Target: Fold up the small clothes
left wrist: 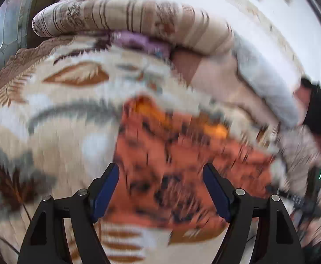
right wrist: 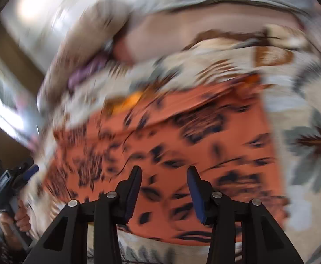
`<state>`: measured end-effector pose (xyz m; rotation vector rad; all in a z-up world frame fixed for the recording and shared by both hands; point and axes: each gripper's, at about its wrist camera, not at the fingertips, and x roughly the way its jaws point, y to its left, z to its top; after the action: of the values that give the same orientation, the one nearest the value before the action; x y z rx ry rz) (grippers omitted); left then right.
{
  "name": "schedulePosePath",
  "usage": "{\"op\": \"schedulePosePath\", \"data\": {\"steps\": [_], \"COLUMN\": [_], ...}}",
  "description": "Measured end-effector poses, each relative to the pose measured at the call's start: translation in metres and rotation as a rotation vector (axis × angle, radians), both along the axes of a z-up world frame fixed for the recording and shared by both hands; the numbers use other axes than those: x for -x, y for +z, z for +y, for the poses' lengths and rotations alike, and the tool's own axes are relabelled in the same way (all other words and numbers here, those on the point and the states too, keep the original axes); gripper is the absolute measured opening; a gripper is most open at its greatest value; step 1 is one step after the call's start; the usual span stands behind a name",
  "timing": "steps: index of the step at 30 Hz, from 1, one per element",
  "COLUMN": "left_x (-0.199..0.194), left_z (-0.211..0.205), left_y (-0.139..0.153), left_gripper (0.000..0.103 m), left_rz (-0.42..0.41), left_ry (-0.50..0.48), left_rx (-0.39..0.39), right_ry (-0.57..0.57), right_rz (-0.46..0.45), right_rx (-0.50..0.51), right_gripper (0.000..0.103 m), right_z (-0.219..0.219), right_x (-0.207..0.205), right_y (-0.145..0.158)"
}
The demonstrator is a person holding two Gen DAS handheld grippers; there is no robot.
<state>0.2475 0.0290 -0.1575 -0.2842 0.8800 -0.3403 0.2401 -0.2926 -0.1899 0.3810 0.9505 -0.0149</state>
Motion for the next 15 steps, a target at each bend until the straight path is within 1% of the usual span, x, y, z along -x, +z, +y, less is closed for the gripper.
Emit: {"op": "schedulePosePath", "data": {"steps": [1, 2, 4, 5, 7, 8, 9, 10, 12, 14, 15], "left_x": [0.001, -0.002, -0.011, -0.018, -0.03, -0.036, -0.041, -0.044, -0.053, -0.06, -0.063], "left_z": [-0.003, -0.008, -0.015, -0.02, -0.023, -0.024, -0.023, -0.022, -0.017, -0.006, -0.003], "left_y": [-0.008, -0.016, -0.022, -0.022, -0.023, -0.025, -0.027, -0.029, -0.035, -0.038, -0.039], "left_gripper": [0.079, 0.079, 0.079, 0.079, 0.079, 0.079, 0.079, 0.079, 0.079, 0.079, 0.079], "left_rz": [0.008, 0.025, 0.029, 0.004, -0.028, -0.037, -0.042, -0.042, -0.02, 0.005, 0.008], "left_ry": [-0.004, -0.004, -0.014, -0.027, -0.008, -0.003, 0.001, 0.006, 0.025, 0.055, 0.07], "left_rx": [-0.02, -0.067, -0.137, -0.173, -0.211, -0.219, -0.222, -0.226, -0.227, -0.198, -0.183], "right_ry": [0.023, 0.049, 0.087, 0.094, 0.094, 0.087, 0.074, 0.05, -0.032, -0.142, -0.185], "right_rz": [0.017, 0.033, 0.056, 0.066, 0.072, 0.059, 0.036, 0.025, 0.0, -0.084, -0.119], "right_rx": [0.015, 0.022, 0.044, 0.057, 0.084, 0.109, 0.14, 0.147, 0.134, 0.102, 0.082], "right_gripper": [0.044, 0.044, 0.044, 0.044, 0.043, 0.043, 0.044, 0.044, 0.044, 0.044, 0.044], "right_z": [0.01, 0.021, 0.04, 0.046, 0.056, 0.06, 0.061, 0.059, 0.045, 0.026, 0.016], "right_x": [-0.006, -0.016, -0.042, -0.053, -0.082, -0.094, -0.113, -0.132, -0.163, -0.179, -0.177], "right_y": [-0.005, -0.012, -0.022, -0.023, -0.032, -0.034, -0.034, -0.034, -0.03, -0.017, -0.009]}}
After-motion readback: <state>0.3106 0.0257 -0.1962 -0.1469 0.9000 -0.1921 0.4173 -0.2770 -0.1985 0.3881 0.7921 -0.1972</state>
